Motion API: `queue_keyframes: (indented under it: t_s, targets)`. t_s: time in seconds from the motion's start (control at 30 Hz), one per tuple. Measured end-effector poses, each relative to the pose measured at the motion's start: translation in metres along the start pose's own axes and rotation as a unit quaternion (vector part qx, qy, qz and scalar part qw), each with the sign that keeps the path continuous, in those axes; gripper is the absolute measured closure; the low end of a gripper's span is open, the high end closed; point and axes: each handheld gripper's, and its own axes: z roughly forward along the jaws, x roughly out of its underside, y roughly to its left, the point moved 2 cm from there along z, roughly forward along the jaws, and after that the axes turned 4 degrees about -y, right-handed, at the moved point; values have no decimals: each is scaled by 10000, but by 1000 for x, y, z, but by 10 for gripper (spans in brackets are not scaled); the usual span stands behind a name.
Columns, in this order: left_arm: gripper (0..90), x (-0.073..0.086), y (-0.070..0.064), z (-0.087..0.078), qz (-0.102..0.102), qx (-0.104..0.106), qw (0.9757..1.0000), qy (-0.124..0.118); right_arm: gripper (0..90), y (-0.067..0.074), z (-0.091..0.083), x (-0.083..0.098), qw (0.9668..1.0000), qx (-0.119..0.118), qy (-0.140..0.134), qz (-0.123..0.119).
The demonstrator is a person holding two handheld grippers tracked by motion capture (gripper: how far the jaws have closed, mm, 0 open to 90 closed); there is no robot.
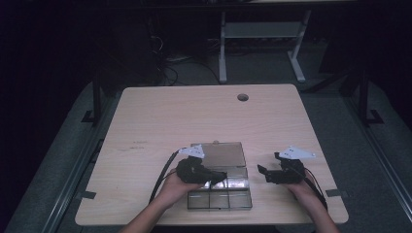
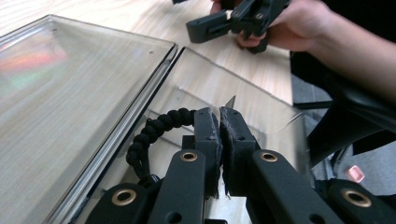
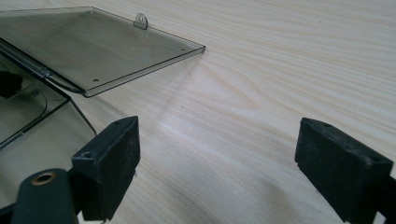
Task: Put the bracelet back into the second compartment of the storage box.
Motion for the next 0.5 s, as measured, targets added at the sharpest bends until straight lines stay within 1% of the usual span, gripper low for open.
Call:
queue_keyframes:
  t_s: [0.1, 0.13, 0.27, 0.33, 0.37, 0.5]
  targets:
    - [863, 1, 1, 1, 27, -46, 10000, 84, 137, 0, 0, 0, 10000, 0, 0, -5]
    - [863, 1, 2, 1, 25, -53, 10000, 79, 137, 0, 0, 0, 10000, 5, -1, 1]
    - [863, 3, 2, 3, 105, -127, 9997, 201, 137, 0, 0, 0, 10000, 2, 12, -1]
    - [863, 4, 2, 4, 134, -131, 9995, 266, 137, 0, 1, 0, 10000, 1, 11, 0]
    - [863, 4, 2, 6, 121, -141, 9995, 245, 137, 0, 0, 0, 10000, 1, 12, 11]
    - [863, 6, 0, 9, 132, -148, 9992, 343, 137, 0, 0, 0, 10000, -1, 3, -2]
